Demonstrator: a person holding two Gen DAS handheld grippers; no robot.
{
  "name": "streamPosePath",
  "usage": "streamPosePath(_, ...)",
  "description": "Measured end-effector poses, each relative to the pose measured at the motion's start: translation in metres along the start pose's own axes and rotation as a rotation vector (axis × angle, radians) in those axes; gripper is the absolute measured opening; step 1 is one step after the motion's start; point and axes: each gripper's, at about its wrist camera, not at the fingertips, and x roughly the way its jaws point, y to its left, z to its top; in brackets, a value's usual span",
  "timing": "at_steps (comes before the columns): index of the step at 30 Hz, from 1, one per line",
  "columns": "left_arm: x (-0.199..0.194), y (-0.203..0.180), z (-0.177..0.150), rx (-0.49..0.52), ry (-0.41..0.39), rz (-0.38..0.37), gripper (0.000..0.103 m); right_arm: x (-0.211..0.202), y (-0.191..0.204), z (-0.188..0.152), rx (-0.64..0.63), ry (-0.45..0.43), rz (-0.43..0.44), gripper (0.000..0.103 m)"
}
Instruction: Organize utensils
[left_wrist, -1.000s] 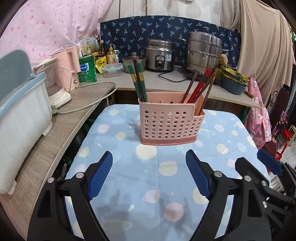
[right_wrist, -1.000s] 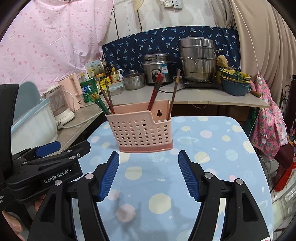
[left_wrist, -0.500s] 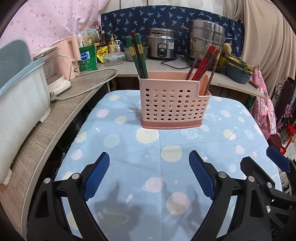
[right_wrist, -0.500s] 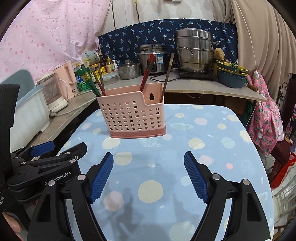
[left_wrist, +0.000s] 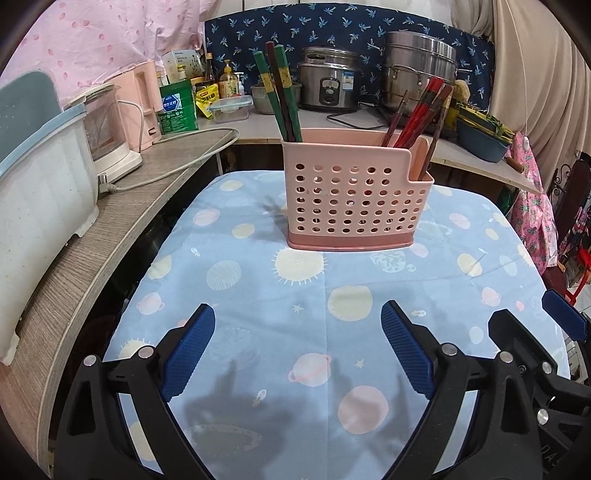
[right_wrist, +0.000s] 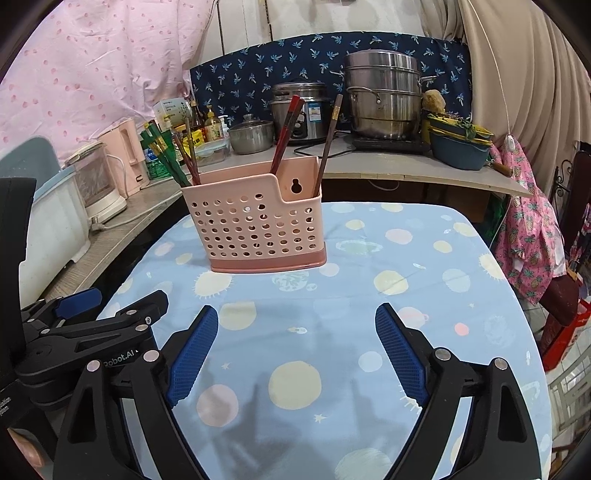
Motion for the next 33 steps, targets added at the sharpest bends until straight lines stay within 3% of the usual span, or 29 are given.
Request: streamPosePath(33, 0.013, 0.000, 0.001, 0.004, 0.019, 0.033, 0.091, 0.014, -0.001, 0.001, -0.012, 0.026, -0.038, 0.085)
